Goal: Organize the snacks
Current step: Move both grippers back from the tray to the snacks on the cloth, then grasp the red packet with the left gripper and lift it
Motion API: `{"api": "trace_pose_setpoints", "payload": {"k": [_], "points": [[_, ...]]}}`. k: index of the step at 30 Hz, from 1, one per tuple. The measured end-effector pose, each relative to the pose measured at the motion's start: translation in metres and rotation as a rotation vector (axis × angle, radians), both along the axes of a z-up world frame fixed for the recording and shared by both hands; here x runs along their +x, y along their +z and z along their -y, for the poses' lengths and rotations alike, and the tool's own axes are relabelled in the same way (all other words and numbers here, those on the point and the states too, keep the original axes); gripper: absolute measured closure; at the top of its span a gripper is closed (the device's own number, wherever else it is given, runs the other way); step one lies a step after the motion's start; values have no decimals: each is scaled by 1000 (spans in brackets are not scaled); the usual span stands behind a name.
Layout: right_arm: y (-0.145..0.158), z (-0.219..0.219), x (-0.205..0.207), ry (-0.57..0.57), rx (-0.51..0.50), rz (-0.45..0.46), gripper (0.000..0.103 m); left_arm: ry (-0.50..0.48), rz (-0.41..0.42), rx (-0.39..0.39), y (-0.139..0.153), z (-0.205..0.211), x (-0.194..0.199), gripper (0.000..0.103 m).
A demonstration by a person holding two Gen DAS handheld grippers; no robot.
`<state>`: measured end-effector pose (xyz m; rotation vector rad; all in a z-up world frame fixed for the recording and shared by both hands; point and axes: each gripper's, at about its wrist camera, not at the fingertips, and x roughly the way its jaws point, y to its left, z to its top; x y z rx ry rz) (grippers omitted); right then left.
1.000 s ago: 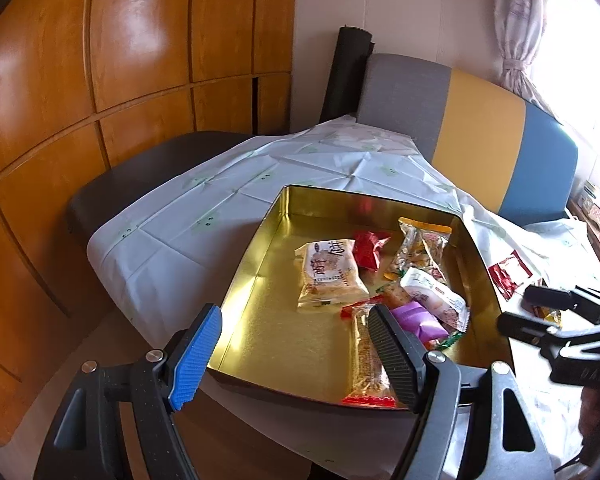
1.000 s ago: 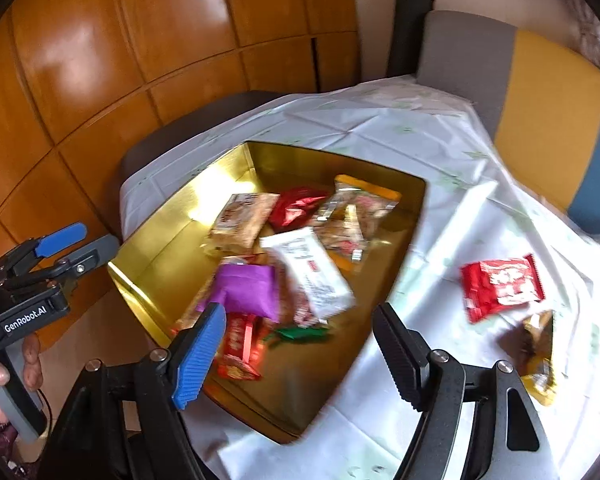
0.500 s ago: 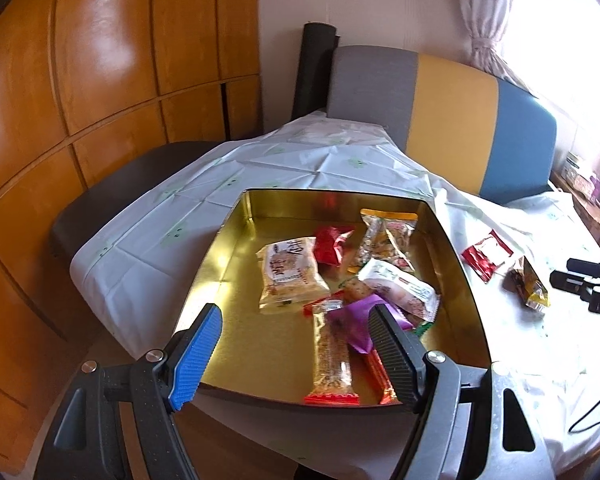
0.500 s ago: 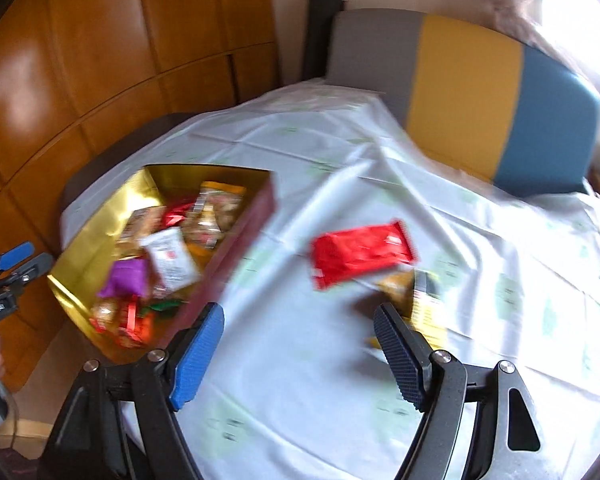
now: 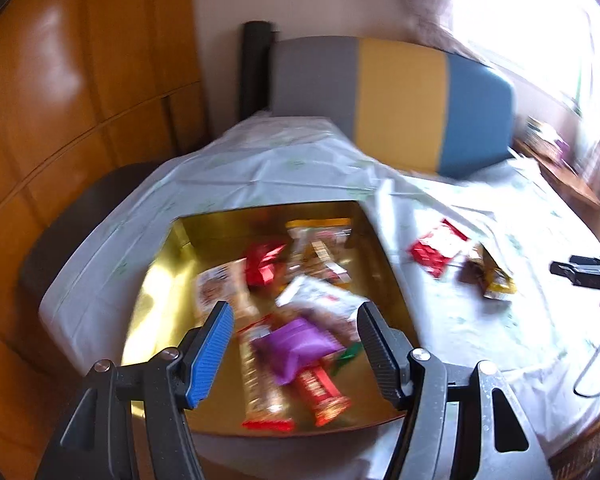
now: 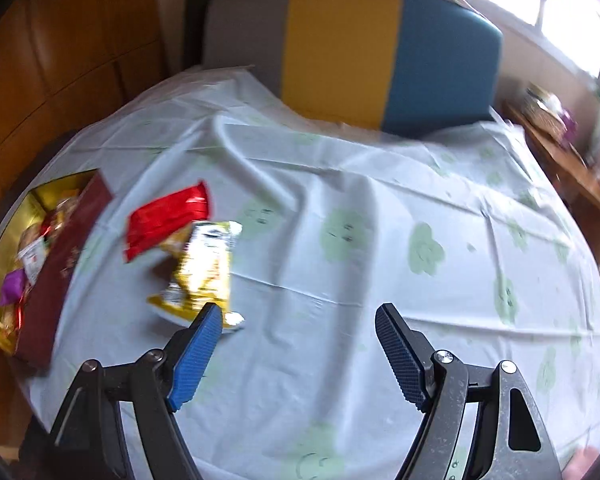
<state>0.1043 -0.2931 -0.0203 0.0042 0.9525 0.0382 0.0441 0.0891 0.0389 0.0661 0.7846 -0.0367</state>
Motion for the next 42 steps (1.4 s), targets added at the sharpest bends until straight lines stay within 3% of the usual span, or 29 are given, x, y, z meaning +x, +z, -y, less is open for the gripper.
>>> {"api": "trace_pose_setpoints", "payload": {"k": [3,7,12,18,25,32,39,42], "points": [[-11,21,4,-74,56,-46,24,-119,-33,16,3,27,14,38],[-8,24,8,-97,97,-35,24,-281,-117,51,0,70,43,37],[-6,18,7,-76,114,-32,24,-390,-221,101,-20,119,89,37],[-2,18,7,-78,129,-29,20,-427,-363,127,-57,150,140,37],[2,19,8,-80,159,-24,19,-472,-420,220,-89,180,171,36],[3,16,8,-65,170,-28,19,-493,-441,262,-107,199,201,32],[3,16,8,-61,178,-28,19,-510,-457,252,-122,213,218,32],[3,15,8,-58,171,-26,19,-490,-472,187,-123,210,223,38]]}}
